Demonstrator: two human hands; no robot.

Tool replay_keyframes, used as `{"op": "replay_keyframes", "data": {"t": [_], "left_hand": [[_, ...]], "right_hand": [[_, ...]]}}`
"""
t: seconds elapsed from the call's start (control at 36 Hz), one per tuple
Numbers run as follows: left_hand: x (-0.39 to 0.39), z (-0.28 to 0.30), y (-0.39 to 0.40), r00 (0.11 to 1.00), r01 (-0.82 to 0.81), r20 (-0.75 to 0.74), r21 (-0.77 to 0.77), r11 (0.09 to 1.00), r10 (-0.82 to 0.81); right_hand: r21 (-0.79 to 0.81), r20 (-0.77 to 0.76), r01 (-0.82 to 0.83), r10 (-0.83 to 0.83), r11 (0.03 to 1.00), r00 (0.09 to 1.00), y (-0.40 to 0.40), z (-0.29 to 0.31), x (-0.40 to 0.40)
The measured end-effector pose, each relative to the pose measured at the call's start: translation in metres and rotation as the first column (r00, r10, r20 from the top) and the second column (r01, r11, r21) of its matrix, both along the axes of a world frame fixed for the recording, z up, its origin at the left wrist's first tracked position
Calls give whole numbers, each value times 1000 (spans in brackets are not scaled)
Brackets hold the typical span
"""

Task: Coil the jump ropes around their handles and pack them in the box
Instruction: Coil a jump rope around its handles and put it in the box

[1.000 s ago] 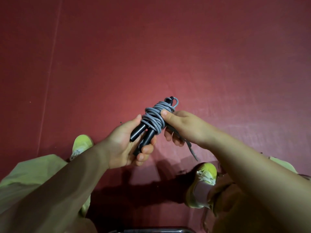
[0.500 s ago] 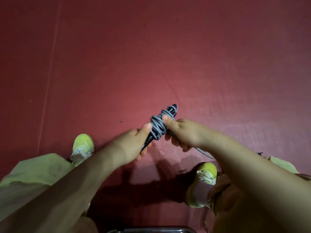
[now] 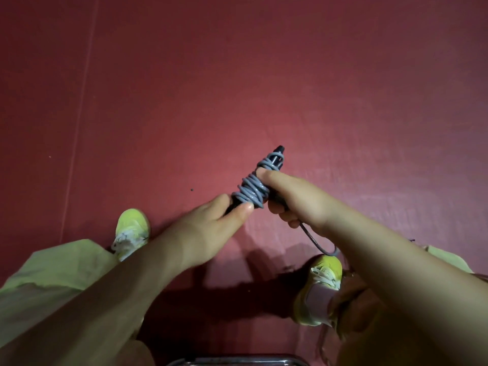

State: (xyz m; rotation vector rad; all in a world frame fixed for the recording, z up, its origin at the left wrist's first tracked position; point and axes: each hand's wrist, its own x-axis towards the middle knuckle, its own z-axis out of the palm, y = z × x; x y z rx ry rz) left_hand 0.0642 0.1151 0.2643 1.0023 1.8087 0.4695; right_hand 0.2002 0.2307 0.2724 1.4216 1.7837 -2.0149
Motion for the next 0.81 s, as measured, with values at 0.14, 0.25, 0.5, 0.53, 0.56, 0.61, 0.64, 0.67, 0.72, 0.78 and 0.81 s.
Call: {"op": "replay_keyframes", "data": {"t": [0.14, 0.25, 0.5, 0.53, 0.56, 0.61, 0.64, 0.67, 0.72, 0.78, 0.81], "left_hand": [[-1, 13, 9, 719, -139, 648, -222, 965, 252], [-4, 16, 4, 278, -92, 906, -306, 948, 319], [-6, 2, -1, -245, 132, 928, -255, 958, 281], [-7, 4, 1, -185, 125, 928, -305, 944, 324], [-6, 5, 3, -84, 97, 925, -362, 927, 370], [-4, 10, 6, 142, 1, 890, -438, 899, 433], [-3, 12, 7, 214, -30, 873, -443, 896, 439], [-2, 13, 9, 268, -44, 861, -436, 899, 431], [-3, 11, 10, 366, -46, 837, -421, 906, 407], [-3, 10, 9, 463, -38, 802, -408, 912, 378], [-3, 9, 8, 514, -42, 779, -396, 917, 359]], "right_hand": [[-20, -199, 50, -53, 999, 979, -1, 2, -3], [-48, -431, 6, -26, 999, 902, -3, 4, -2], [-7, -291, -104, 97, 995, 952, 1, 3, -5], [16, -253, -131, 131, 991, 959, 2, 1, -4], [24, -218, -143, 145, 989, 965, 2, -1, -3], [45, -151, -158, 163, 986, 975, 3, 0, -1], [64, -114, -172, 178, 983, 977, 2, 2, -1], [86, -73, -188, 194, 978, 978, 1, 3, 0], [113, -12, -210, 212, 971, 977, 1, 5, 2], [124, 47, -220, 215, 968, 975, 0, 7, 2], [120, 74, -222, 215, 968, 974, 0, 7, 3]]}}
